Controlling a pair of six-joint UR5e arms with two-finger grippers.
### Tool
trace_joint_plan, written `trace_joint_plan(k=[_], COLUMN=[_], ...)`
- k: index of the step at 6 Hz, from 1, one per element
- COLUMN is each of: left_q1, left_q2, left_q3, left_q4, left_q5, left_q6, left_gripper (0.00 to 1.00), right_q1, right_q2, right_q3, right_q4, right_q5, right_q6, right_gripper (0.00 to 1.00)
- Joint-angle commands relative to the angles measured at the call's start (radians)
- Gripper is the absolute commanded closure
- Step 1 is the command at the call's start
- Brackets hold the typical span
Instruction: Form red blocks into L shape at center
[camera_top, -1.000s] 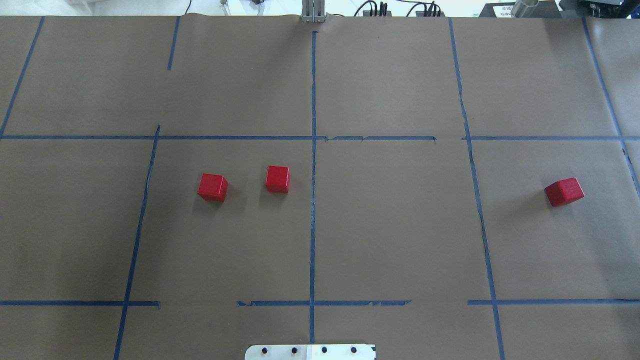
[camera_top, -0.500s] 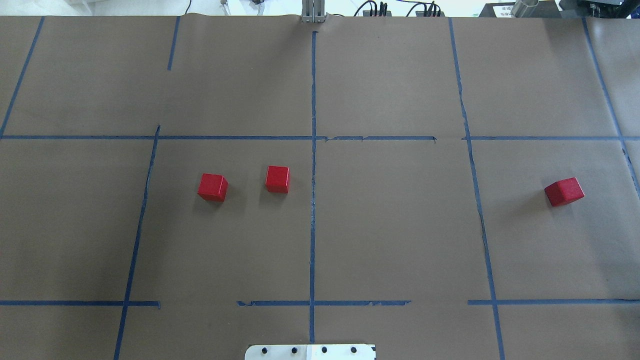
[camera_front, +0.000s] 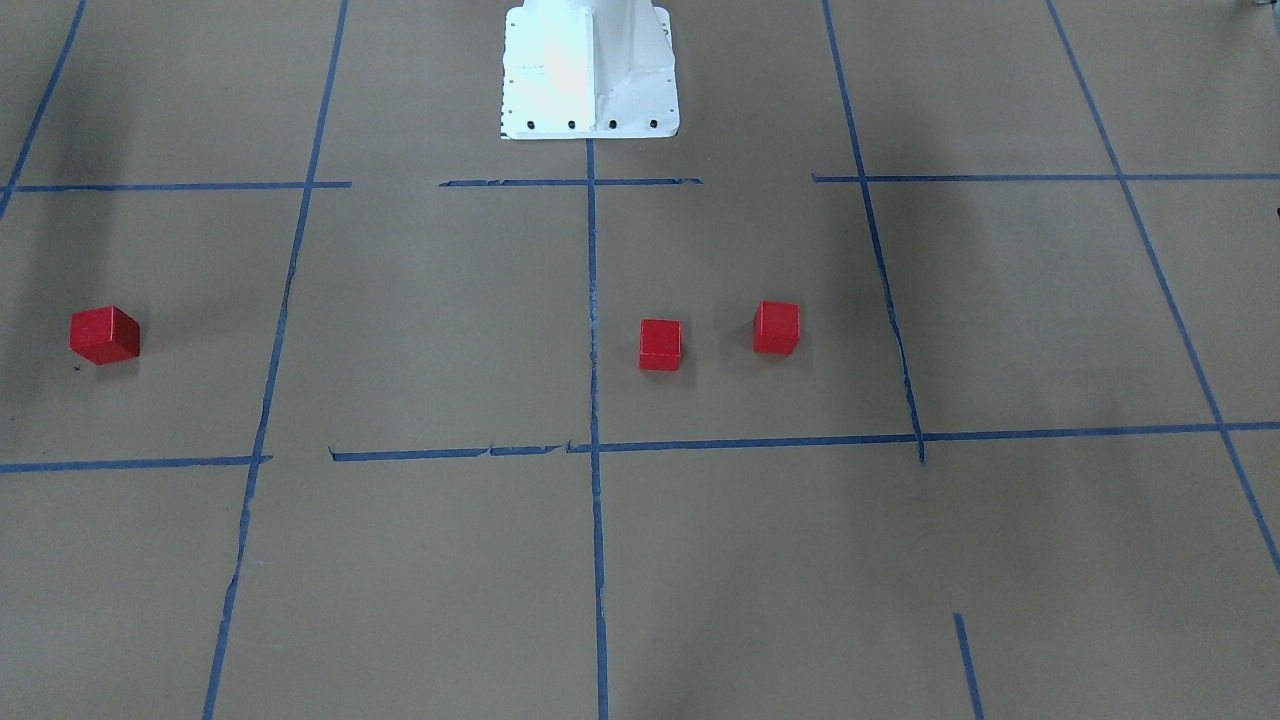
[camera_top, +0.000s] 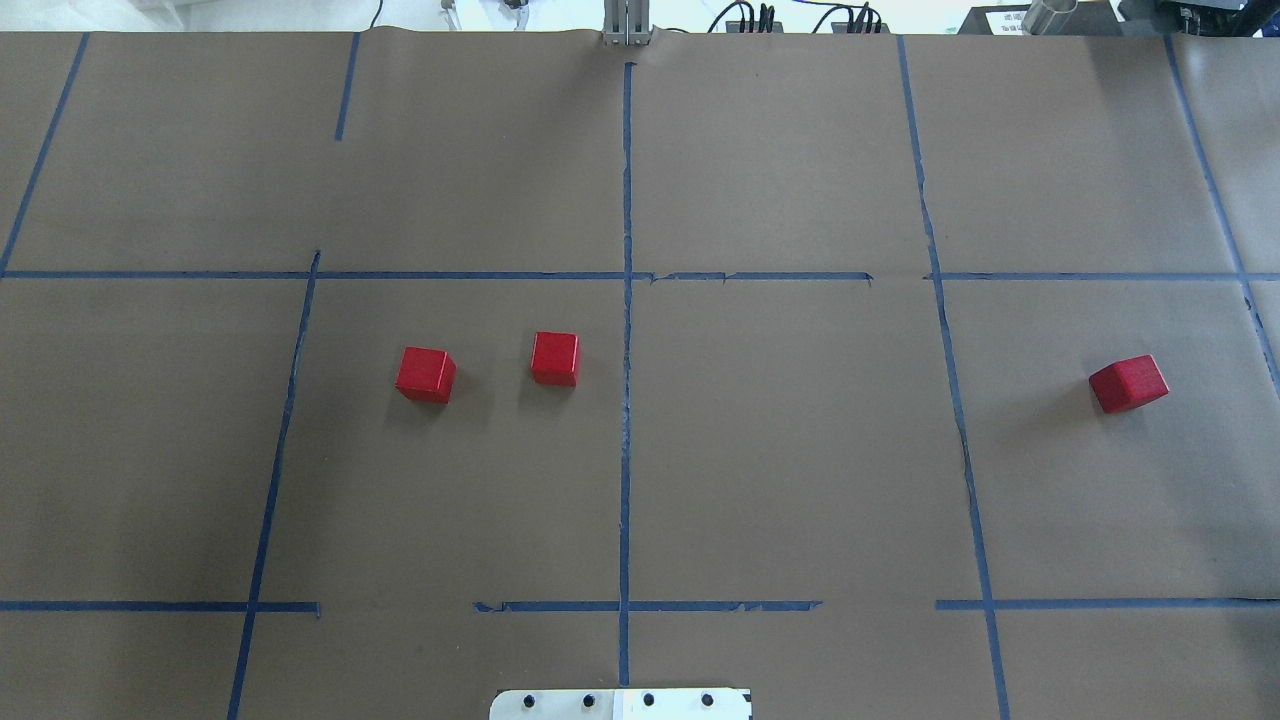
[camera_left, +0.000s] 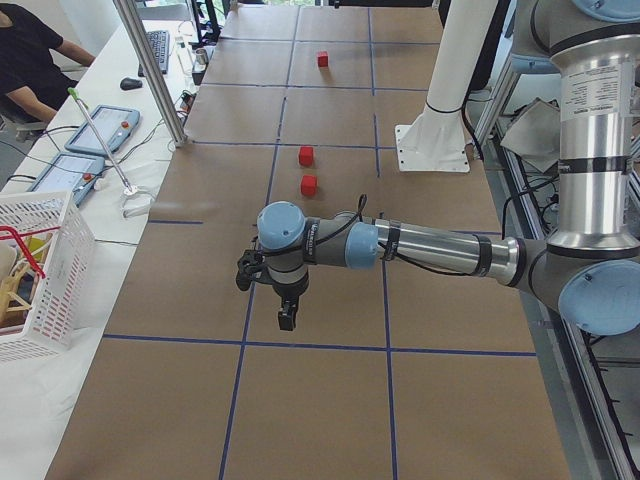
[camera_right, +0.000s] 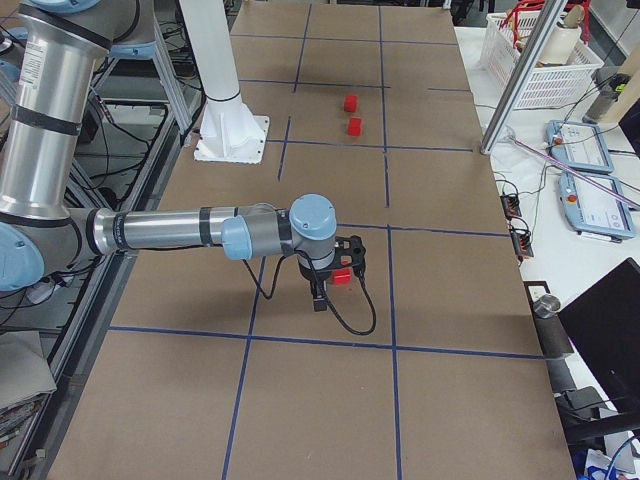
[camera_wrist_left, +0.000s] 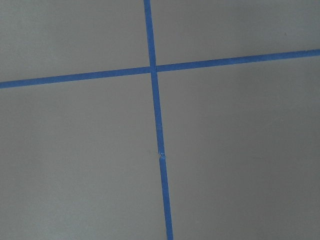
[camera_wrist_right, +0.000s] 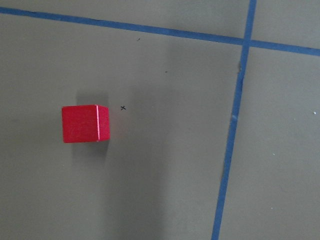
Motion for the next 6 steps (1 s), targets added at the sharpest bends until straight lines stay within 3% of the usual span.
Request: trace_joint_plan(k=[1, 2, 3, 6], left_q1=[0.0, 0.0, 0.0, 0.0], left_q2=[0.002, 0.002, 0.002, 0.002], left_q3=[-0.008, -0.008, -0.008, -0.006], left_q4=[-0.001, 0.0, 0.0, -0.001], left_q5=[0.0, 0.0, 0.0, 0.0], left_q6=[0.0, 0.0, 0.0, 0.002], left_gripper=[0.0, 0.0, 0.0, 0.0], right_q1=[-0.183, -0.284, -0.331, -0.403], right_q2=[0.031, 0.046, 0.081, 0.108], right_q3=[-0.004, -0.007, -0.012, -0.105], right_q4=[0.157, 0.26, 0.273, 0.379], right_q5=[-0.041, -0.124, -0.137, -0.189], right_q6=[0.308, 0.501, 0.583, 0.556], right_gripper=[0.0, 0.0, 0.0, 0.02])
